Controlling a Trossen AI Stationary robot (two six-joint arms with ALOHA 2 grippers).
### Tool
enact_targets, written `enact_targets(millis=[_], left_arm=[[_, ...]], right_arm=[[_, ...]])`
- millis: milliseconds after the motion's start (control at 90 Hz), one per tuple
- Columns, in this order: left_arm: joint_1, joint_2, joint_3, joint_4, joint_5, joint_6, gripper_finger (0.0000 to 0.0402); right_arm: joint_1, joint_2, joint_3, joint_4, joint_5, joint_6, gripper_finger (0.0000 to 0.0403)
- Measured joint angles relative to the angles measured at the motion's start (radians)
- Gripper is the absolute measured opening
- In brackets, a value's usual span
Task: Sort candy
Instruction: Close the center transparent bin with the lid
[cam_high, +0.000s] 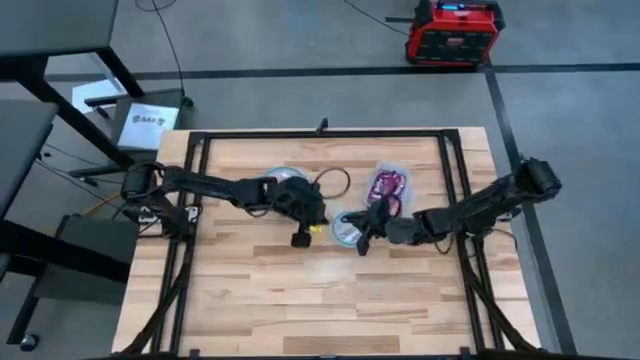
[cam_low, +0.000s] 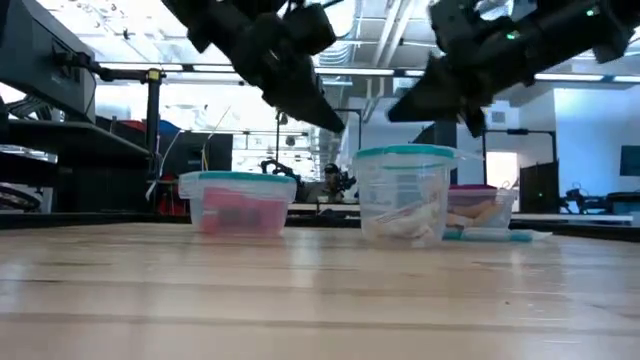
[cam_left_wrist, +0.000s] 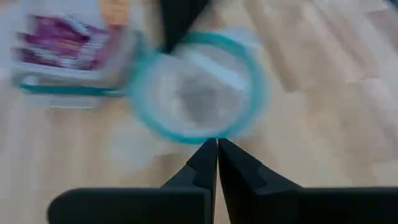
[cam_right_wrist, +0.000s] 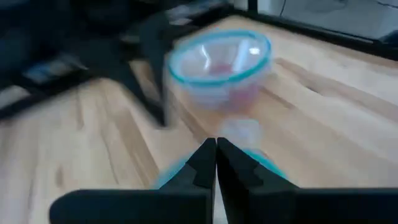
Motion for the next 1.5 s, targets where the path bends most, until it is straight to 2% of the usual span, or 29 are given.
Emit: enact_targets(millis=[133,267,467,689,889,1056,1322,1500], left_arm=[[0.072,0.053,0.0,0.044,0.099,-0.008,0.0],[0.086,0.113,-0.001,0.123,0.144,-0.006,0.0],[0.086,0.172,-0.002,0.146,0.148,0.002,0.0],[0.086,0.172,-0.001,0.137,0.147,0.009,0.0],[0.088,0.05,0.01,-0.016,0.068,0.041,0.0],[0.106,0.036,0.016,0.055,0.074,0.085,0.0],[0.11,0.177,0.014,0.158,0.146,0.032,0.0],[0.086,0.2,0.013,0.212,0.176,-0.005,0.0]], right_arm=[[0.021,0.105,0.021,0.011,0.054,0.045,0.0],[0.003,0.158,0.046,0.017,0.057,0.048,0.0],[-0.01,0.167,0.053,-0.058,0.042,0.106,0.0],[-0.01,0.168,0.052,-0.089,0.04,0.118,0.0],[-0.01,0.169,0.051,-0.099,0.03,0.118,0.0],[-0.01,0.17,0.05,-0.102,0.026,0.118,0.0],[-0.01,0.17,0.049,-0.105,0.023,0.126,0.0],[-0.01,0.17,0.048,-0.115,0.018,0.135,0.0]])
